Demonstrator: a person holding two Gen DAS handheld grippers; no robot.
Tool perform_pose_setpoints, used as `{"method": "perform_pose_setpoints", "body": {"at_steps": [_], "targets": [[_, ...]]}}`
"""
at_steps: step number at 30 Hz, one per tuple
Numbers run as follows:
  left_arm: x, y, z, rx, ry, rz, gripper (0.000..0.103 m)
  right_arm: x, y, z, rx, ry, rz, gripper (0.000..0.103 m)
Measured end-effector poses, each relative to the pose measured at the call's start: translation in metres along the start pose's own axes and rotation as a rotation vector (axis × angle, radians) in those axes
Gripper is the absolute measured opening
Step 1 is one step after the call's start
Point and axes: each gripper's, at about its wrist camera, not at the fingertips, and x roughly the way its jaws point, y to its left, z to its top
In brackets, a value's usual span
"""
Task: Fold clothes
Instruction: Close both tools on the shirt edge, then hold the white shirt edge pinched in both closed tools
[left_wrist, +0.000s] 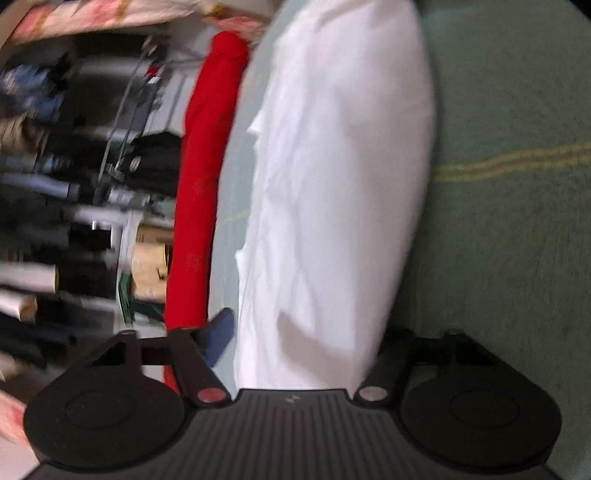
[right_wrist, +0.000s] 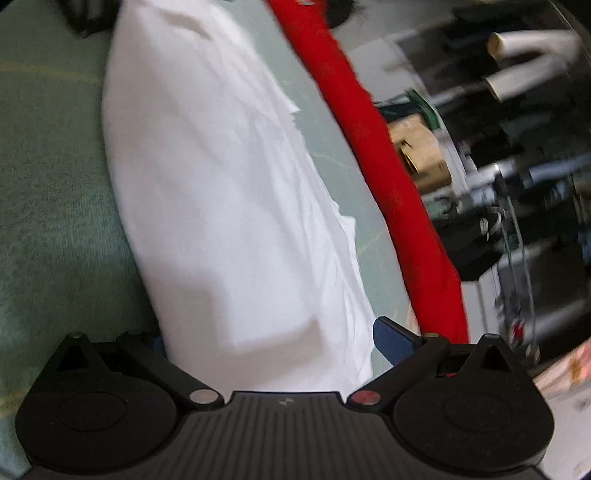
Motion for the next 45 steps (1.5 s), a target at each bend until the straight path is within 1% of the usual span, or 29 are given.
{"method": "perform_pose_setpoints", "body": {"at_steps": [1,2,3,4,5,7,10,13,16,17,18,23,25,26,27,28,30,31,34,40,45], "targets": [[0.001,-0.006,0.001,0.013,0.000,-0.006,0.032,0.001,0.004,0.006,-0.037,0.008,-0.007,0.103],[0.001,-0.011,0.002,0.016,0.002,-0.011,0.010,0.002,0.008,0.010,-0.063,0.017,-0.012,0.103],[0.002,-0.016,0.003,0.019,0.004,-0.016,0.005,0.001,0.011,0.012,-0.072,0.027,-0.013,0.103],[0.002,-0.021,0.003,0.016,0.005,-0.012,0.003,0.001,0.012,0.012,-0.068,0.030,-0.012,0.103],[0.003,-0.020,0.003,0.002,0.006,0.000,0.003,0.001,0.012,0.011,-0.055,0.027,-0.010,0.103],[0.007,-0.014,0.002,-0.026,0.012,-0.010,0.002,0.001,0.012,0.008,-0.031,0.021,-0.006,0.103],[0.007,-0.014,0.003,-0.016,0.019,-0.020,0.001,-0.003,0.013,0.004,-0.005,0.013,0.002,0.100],[0.007,-0.013,0.002,-0.036,0.019,-0.037,0.001,-0.006,0.016,0.002,0.005,0.006,0.012,0.096],[0.007,-0.012,0.001,-0.045,0.019,-0.034,0.000,-0.014,0.021,0.000,-0.011,-0.014,0.040,0.081],[0.006,-0.012,0.002,-0.044,0.021,-0.033,0.000,-0.016,0.023,-0.002,-0.012,-0.022,0.057,0.071],[0.006,-0.012,0.002,-0.043,0.022,-0.036,0.000,-0.018,0.024,-0.003,-0.010,-0.028,0.072,0.063],[0.003,-0.014,0.000,-0.040,0.026,-0.043,0.000,-0.017,0.017,-0.003,0.031,-0.033,0.125,0.062],[0.001,-0.015,0.000,-0.039,0.029,-0.041,0.000,-0.017,0.018,-0.003,0.020,-0.039,0.127,0.059],[0.001,-0.016,0.000,-0.039,0.030,-0.040,0.000,-0.018,0.021,-0.003,0.007,-0.045,0.135,0.049],[0.000,-0.016,0.000,-0.040,0.031,-0.040,0.000,-0.020,0.026,-0.004,-0.010,-0.051,0.152,0.022],[0.000,-0.016,0.000,-0.042,0.032,-0.040,0.000,-0.021,0.034,-0.005,-0.040,-0.056,0.142,0.012],[0.000,-0.015,0.000,-0.045,0.030,-0.041,0.000,-0.024,0.063,-0.006,-0.131,-0.062,0.049,0.011],[0.000,-0.015,0.000,-0.047,0.029,-0.042,0.000,-0.025,0.071,-0.005,-0.146,-0.059,0.022,0.011],[-0.001,-0.015,0.000,-0.051,0.026,-0.044,0.000,-0.025,0.060,-0.003,-0.052,-0.054,0.064,0.010],[-0.001,-0.013,-0.002,-0.061,0.018,-0.048,0.000,-0.029,0.062,0.001,-0.045,-0.052,0.062,0.010],[-0.002,-0.009,-0.007,-0.100,-0.011,-0.047,0.000,-0.026,0.060,0.001,-0.046,-0.050,0.062,0.010]]}}
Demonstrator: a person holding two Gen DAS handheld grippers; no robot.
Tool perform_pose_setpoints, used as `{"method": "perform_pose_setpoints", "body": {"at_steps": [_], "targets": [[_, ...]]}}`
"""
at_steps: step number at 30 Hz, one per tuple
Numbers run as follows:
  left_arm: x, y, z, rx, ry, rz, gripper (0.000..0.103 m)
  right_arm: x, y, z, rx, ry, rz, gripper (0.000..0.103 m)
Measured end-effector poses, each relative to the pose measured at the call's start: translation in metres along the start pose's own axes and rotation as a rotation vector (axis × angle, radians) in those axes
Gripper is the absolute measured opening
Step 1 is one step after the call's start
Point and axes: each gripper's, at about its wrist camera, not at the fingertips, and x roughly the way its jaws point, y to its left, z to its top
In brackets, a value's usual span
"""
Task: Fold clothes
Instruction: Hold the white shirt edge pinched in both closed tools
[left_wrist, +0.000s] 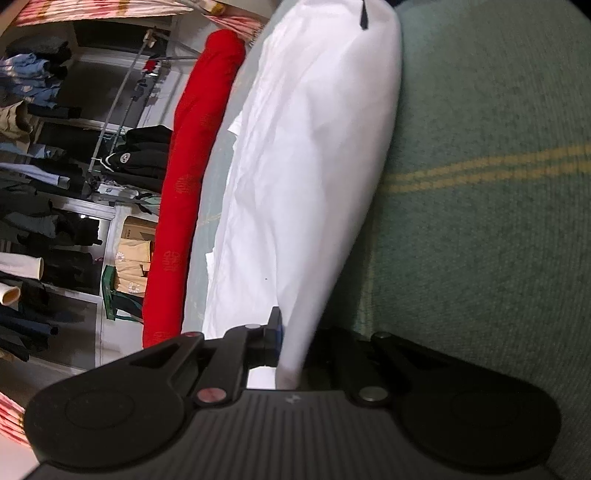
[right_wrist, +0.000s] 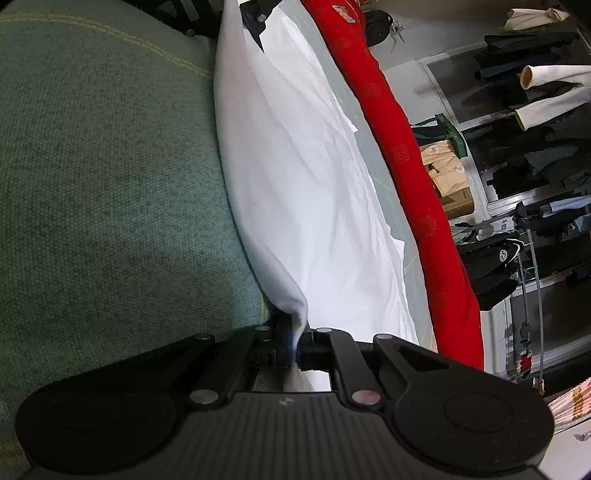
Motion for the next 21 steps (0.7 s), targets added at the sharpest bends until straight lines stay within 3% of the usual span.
{"method": "perform_pose_setpoints", "body": {"at_steps": [11,21], "targets": [[-0.001,-0.001,0.002,0.012,0.000,-0.010,0.000,0.003,-0.011,-0.003,0.000,-0.011,0.032,0.010],[-0.002,-0.002,0.006,0.029,0.018,-0.007,0.000,0.001,-0.004,-0.003,-0.016,-0.013,-0.012,0.010]]}}
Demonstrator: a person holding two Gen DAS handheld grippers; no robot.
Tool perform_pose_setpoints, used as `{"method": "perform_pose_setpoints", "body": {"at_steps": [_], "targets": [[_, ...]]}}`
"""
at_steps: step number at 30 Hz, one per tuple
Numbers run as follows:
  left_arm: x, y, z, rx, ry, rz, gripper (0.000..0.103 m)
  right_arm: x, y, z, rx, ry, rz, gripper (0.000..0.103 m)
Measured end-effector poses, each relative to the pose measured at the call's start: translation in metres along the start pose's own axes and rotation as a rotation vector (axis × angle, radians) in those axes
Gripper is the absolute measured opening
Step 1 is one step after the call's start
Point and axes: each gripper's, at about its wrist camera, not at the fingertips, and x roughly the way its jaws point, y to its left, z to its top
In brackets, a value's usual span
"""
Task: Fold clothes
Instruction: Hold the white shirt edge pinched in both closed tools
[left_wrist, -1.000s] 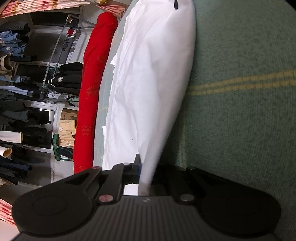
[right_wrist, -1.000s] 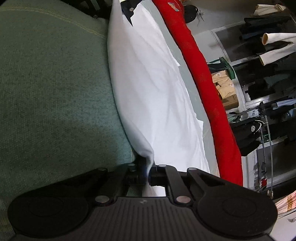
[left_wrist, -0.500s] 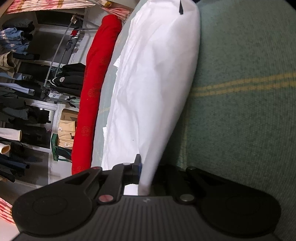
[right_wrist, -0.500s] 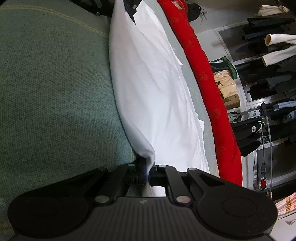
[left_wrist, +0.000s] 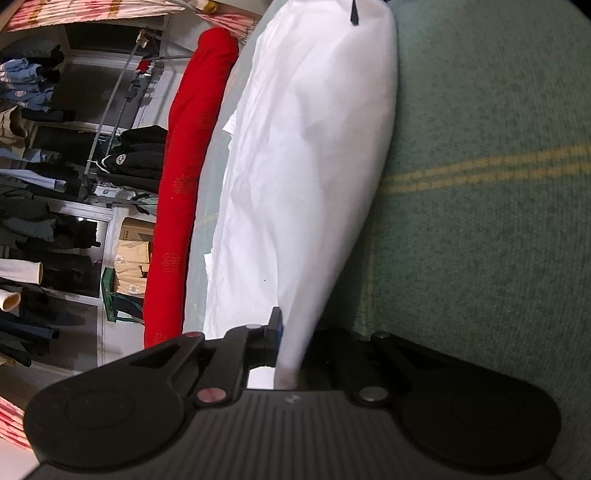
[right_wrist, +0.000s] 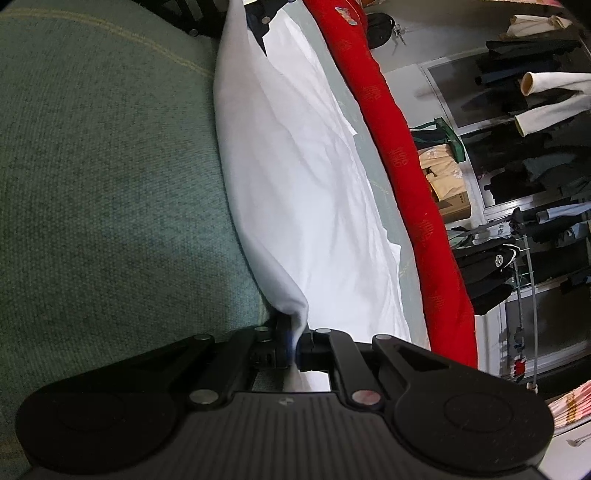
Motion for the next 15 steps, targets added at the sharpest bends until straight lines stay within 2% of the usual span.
{"method": "perform_pose_setpoints", "body": {"at_steps": [8,15], "targets": [[-0.002,-0.002,0.000,0.006,0.006,-0.004,0.000,-0.008,0.001,-0.010,0.059,-0.061,0.002,0.009],[-0.004,-0.003,-0.001,0.012,0.009,-0.003,0.000,-0.004,0.009,0.008,-0.072,0.043,0.009,0.009]]}}
